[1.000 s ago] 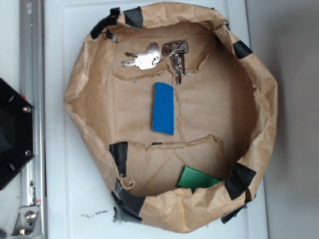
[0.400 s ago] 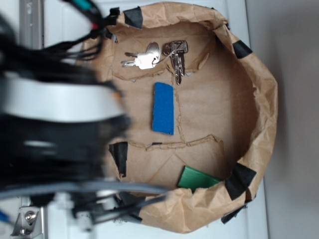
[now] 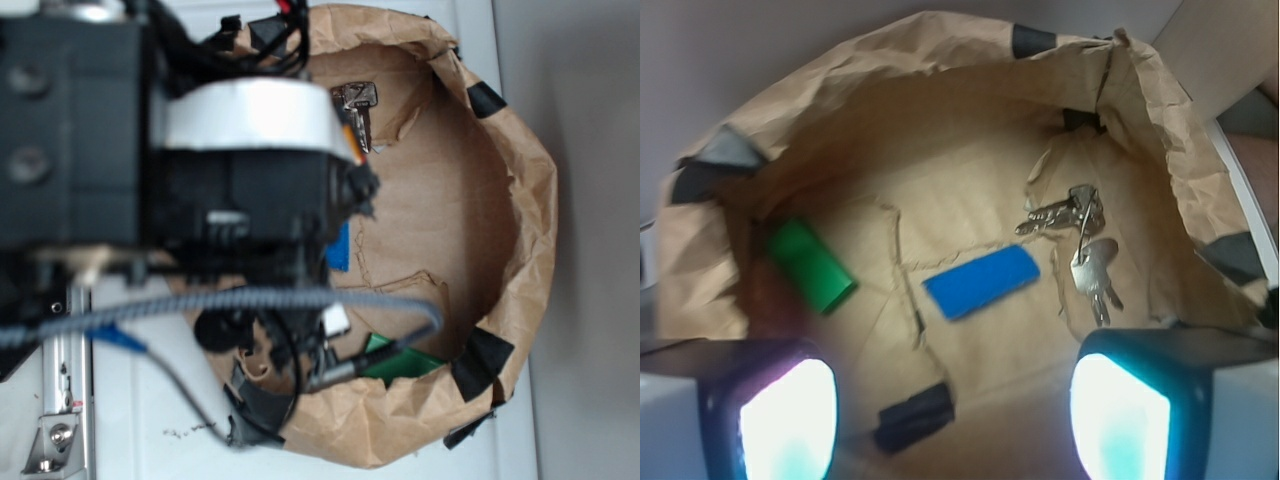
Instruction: Grab the silver keys.
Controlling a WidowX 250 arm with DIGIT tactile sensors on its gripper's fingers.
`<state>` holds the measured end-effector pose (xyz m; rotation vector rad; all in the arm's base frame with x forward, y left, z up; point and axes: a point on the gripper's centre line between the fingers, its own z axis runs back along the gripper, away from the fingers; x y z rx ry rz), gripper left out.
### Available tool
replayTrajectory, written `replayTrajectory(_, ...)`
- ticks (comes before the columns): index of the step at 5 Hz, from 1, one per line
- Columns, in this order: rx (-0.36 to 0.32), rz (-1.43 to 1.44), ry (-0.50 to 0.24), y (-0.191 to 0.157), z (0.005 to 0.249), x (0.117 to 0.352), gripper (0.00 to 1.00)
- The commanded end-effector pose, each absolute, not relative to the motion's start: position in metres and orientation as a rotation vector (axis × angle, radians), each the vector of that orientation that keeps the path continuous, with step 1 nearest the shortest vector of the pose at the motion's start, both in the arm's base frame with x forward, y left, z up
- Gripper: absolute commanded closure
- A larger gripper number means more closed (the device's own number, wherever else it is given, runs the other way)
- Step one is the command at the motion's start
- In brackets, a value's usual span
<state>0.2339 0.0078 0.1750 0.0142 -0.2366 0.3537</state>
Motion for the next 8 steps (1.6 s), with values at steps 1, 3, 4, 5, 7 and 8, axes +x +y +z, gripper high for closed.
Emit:
replayTrajectory(1, 0.083, 0.390, -0.349, 0.023, 0.140, 0.252, 0.00)
replayTrajectory(3, 0.093, 0.410, -0.381, 0.039, 0.112, 0.274, 0.00)
replayTrajectory(4, 0.092, 0.417, -0.402, 0.053, 0.105, 0.285, 0.00)
replayTrajectory(5, 0.156, 0.461, -0.427, 0.069, 0.097, 0.296, 0.00)
replayTrajectory(7, 0.286, 0.483, -0.442, 0.076, 0.095, 0.296, 0.00)
replayTrajectory(8, 0.299, 0.454, -0.421, 0.075, 0.095, 0.292, 0.00)
